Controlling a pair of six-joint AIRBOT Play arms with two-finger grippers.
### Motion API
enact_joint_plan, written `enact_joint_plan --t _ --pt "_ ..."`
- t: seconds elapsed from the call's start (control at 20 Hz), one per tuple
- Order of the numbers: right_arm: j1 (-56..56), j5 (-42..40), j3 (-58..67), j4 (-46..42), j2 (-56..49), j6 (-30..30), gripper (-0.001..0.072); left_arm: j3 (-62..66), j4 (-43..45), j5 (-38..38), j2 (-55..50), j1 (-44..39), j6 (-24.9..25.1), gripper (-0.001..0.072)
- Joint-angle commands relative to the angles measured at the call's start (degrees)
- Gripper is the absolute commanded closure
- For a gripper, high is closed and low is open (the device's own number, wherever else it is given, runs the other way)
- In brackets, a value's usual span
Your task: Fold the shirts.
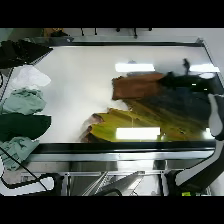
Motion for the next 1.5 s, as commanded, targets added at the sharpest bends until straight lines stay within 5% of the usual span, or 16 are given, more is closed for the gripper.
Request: enact_joint_plan --t 0.0,0.35,0.55,0.75,0.8,0.9,0.95,1.2,1.25,1.3,1.4,1.45 --pt "-16.11 -0.02 -0.81 -11.96 4.98 7.41 0.0697 -0.02 0.04 0.20 0.04 -0.09 0.09 0.0692" --pt "-34.23 0.02 -16.98 -31.56 17.29 18.18 0.0697 -0.02 0.24 0.24 0.02 -4.04 2.01 0.0692" --pt "-38.84 -6.01 -34.58 -45.31 31.08 32.98 0.0697 -0.02 0.57 0.66 0.02 -8.09 4.26 0.0692" --pt "-41.62 -10.51 -47.41 -46.66 40.02 37.70 0.0694 -0.02 0.57 0.57 0.00 -11.15 5.86 0.0691" --pt "-41.62 -10.01 -48.43 -46.40 39.93 37.53 0.0662 -0.02 0.57 0.57 0.00 -11.58 5.86 0.0692" --pt "-41.57 -7.89 -48.70 -45.51 38.80 34.29 0.0234 -0.02 0.52 0.46 0.02 -11.65 5.84 0.0692" --pt "-41.57 -7.06 -48.04 -45.57 38.62 33.14 0.0200 -0.02 0.52 0.37 0.02 -11.52 5.81 0.0692" --pt "-41.24 -6.78 -31.10 -42.16 38.58 32.81 0.0209 0.00 0.28 0.46 0.04 -8.15 4.33 0.0692" --pt "-40.30 -8.13 -26.82 -36.63 37.77 32.74 0.0274 0.00 0.31 0.46 0.04 -7.15 4.15 0.0692" --pt "-38.60 -8.87 -23.58 -30.16 36.81 30.86 0.0487 0.00 0.31 0.55 0.04 -6.14 4.15 0.0692" --pt "-32.09 -11.17 -20.81 -18.36 35.32 24.92 0.0663 0.00 0.33 1.60 0.04 -4.17 4.15 0.0692" --pt "-27.26 -12.96 -20.83 -15.45 34.99 23.10 0.0694 0.00 0.44 2.19 0.04 -3.02 4.09 0.0692"
